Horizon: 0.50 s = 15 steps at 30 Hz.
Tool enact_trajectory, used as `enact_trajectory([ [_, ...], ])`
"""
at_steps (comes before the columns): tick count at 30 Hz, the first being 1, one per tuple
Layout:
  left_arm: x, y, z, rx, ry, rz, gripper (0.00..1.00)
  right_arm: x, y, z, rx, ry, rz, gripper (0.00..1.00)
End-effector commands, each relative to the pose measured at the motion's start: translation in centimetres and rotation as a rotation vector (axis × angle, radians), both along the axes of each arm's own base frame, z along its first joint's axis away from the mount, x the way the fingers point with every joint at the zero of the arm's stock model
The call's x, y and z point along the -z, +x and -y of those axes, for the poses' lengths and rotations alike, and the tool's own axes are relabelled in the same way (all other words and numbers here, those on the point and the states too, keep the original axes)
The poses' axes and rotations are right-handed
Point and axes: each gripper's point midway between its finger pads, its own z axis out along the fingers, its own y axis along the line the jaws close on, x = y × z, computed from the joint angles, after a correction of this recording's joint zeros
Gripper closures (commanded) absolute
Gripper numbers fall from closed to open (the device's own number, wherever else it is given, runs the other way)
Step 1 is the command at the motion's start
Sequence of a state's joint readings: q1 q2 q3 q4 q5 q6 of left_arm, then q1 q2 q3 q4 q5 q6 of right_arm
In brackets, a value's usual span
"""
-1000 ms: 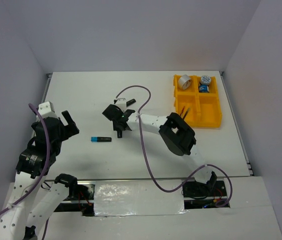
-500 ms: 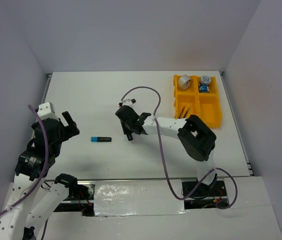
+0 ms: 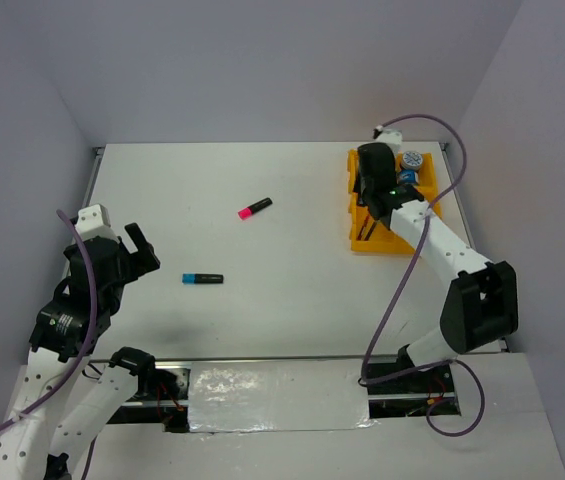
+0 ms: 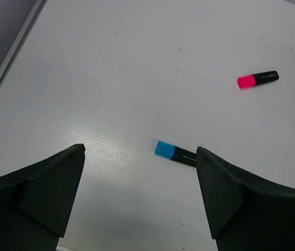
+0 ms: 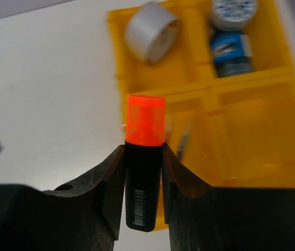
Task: Sort the stationery into containers
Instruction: Place the pen in the storage box.
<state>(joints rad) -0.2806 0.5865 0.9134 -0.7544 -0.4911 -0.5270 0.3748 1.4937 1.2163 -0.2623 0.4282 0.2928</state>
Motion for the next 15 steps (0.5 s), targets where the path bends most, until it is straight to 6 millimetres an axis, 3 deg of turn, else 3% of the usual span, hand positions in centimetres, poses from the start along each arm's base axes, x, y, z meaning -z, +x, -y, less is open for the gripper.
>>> enact_trajectory([
  [1, -0.7, 0.4, 0.3, 0.01, -0.007, 0.035, 0.01, -1.1, 0.6, 7.6, 0.237, -0.12, 0.037, 0.81],
  [7, -0.9, 0.4, 0.3, 0.014, -0.009, 0.039, 0.01, 0.4, 1.6, 13.8, 0.417, -0.107, -0.014, 0.79],
  [11, -1.1, 0.2, 0.2, 0.01, -0.01, 0.052, 0.01, 3.9, 1.6, 16.1, 0.504, -0.121, -0.114, 0.79],
  [15, -1.2, 0.0, 0.3, 0.015, -0.01, 0.058, 0.01, 6.3, 0.2, 17.8, 0.587, -0.18, -0.187, 0.81],
])
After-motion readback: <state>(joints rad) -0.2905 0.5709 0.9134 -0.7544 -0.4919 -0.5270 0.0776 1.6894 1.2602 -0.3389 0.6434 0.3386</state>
